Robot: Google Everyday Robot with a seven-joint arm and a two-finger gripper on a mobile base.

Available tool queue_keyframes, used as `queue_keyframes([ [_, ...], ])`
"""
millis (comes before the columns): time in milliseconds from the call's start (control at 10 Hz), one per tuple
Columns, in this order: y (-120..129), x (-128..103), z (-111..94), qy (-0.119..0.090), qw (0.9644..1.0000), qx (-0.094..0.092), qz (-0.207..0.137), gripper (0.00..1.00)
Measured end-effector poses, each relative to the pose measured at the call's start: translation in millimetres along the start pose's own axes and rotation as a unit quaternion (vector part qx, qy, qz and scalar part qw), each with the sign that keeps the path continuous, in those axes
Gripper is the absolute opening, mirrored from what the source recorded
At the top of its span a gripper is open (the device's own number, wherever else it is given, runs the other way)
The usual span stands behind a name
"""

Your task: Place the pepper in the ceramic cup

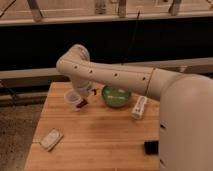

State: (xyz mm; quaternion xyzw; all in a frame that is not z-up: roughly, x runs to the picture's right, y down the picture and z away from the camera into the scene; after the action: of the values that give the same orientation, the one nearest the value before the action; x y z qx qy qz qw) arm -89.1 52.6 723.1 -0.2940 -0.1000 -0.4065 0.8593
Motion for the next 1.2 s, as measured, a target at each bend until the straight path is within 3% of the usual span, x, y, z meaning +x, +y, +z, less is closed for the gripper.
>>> queue_keyframes([
  [300, -23, -13, 2, 0.001, 0.9999, 0.007, -0.015, 0.0],
  [1200, -60, -20, 0, 0.018, 0.999, 0.012, -0.038, 0.0],
])
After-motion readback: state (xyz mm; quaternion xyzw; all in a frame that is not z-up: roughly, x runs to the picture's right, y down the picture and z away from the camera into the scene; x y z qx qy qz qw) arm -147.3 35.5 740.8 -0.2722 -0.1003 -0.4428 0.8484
